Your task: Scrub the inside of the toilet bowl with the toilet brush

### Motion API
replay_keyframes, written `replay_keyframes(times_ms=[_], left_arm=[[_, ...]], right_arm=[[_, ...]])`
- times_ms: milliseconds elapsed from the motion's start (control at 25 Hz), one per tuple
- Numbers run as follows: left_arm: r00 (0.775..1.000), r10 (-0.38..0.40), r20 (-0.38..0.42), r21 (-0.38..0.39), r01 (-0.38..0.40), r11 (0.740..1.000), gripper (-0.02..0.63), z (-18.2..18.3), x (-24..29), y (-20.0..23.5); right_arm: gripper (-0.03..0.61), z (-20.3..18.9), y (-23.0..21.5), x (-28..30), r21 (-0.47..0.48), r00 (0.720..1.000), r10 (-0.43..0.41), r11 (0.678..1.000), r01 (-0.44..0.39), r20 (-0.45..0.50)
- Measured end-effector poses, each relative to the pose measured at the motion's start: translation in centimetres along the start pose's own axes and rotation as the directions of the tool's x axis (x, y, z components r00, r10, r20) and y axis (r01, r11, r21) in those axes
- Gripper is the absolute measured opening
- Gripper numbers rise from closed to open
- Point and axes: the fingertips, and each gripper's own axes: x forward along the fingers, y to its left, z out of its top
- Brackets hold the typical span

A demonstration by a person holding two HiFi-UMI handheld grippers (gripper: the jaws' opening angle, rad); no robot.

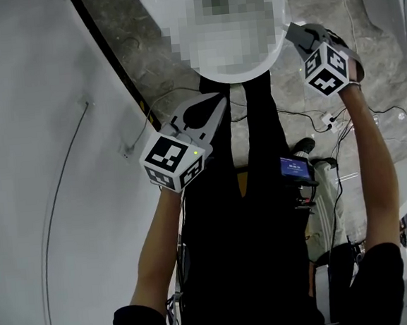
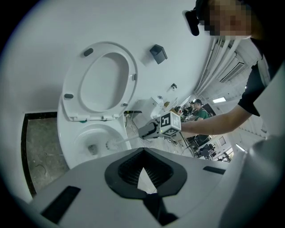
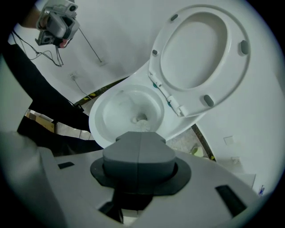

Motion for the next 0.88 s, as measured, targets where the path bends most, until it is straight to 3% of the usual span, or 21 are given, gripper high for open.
replay_keyframes(times_ms=[440, 880], left_arm=[[1.000, -0.005, 0.003, -0.002, 0.005, 1.000, 0.012, 0.1, 0.2, -0.2], [1.000, -0.003, -0.004, -0.008, 0.003, 1.000, 0.011, -0.3, 0.1, 0.0]], right_arm=[[0.157, 1.0, -2.5, 0.7, 0.026, 0.998, -0.064, 0.998, 0.063, 0.016], [0.160, 4.3, -3.3, 2.5, 0.160, 0.995, -0.095, 0.983, 0.091, 0.022]])
